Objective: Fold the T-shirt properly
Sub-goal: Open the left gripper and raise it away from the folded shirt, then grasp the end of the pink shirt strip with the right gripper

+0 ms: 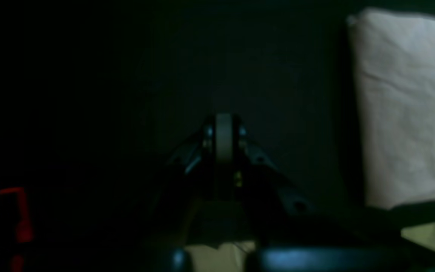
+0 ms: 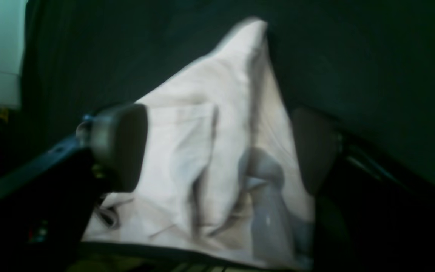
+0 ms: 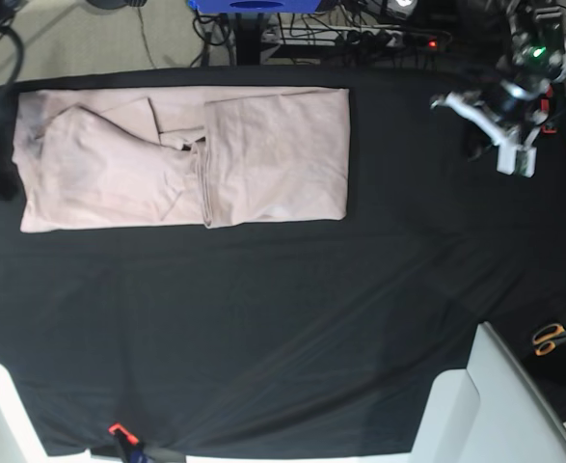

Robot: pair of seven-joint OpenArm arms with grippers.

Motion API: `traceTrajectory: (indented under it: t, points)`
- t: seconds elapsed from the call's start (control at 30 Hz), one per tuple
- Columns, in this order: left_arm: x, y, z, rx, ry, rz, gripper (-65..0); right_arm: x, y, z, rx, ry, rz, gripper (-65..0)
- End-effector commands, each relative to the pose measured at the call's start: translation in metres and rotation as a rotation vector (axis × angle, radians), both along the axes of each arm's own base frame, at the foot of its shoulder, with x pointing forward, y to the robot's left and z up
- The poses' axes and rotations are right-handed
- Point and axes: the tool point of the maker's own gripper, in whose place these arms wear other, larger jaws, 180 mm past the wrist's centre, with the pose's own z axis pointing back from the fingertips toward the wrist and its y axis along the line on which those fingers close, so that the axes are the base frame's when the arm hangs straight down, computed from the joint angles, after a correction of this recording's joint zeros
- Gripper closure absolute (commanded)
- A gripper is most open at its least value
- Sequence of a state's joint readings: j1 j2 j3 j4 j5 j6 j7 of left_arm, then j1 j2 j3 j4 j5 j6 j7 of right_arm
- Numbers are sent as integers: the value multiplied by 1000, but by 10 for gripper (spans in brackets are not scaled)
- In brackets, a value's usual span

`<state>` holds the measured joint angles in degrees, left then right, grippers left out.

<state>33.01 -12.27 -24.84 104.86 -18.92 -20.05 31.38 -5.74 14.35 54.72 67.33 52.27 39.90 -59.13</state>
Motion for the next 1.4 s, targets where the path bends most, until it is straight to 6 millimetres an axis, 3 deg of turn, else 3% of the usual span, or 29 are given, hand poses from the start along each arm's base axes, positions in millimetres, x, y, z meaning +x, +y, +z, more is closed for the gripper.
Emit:
traceTrajectory:
  t: [0.0, 0.13, 0.23, 0.33, 0.57, 0.83, 1.13, 1.2, 1.3, 1.37]
  points:
    - [2, 2, 10, 3, -38, -30, 0, 0, -20, 6, -3, -14, -28, -608]
    - [-7, 6, 10, -2, -27, -86, 0, -11, -40, -24, 121, 85, -89, -605]
    - [-12, 9, 7, -7, -14, -98, 0, -20, -40, -44, 189, 161, -116, -605]
    - [-13, 8, 5, -11, -8, -97, 0, -23, -34, -52, 198, 188, -109, -605]
    - [-16, 11, -1, -19, 6, -87, 0, -31, 34, -79, 258, 305, 80, -605]
    - [-20, 11, -9, -28, 29, -80, 0, -34, 77, -82, 220, 307, 208, -599]
    - [-27, 13, -18, -41, 54, -66, 0, -20, 75, -76, 202, 280, 216, -287]
    - [-27, 14, -18, -39, 54, -65, 0, -19, 75, -75, 202, 277, 216, -192]
    - [-27, 16, -18, -34, 53, -63, 0, -9, 74, -72, 196, 247, 205, 0]
    - [-27, 16, -17, -32, 51, -62, 0, -6, 75, -71, 195, 239, 204, -17]
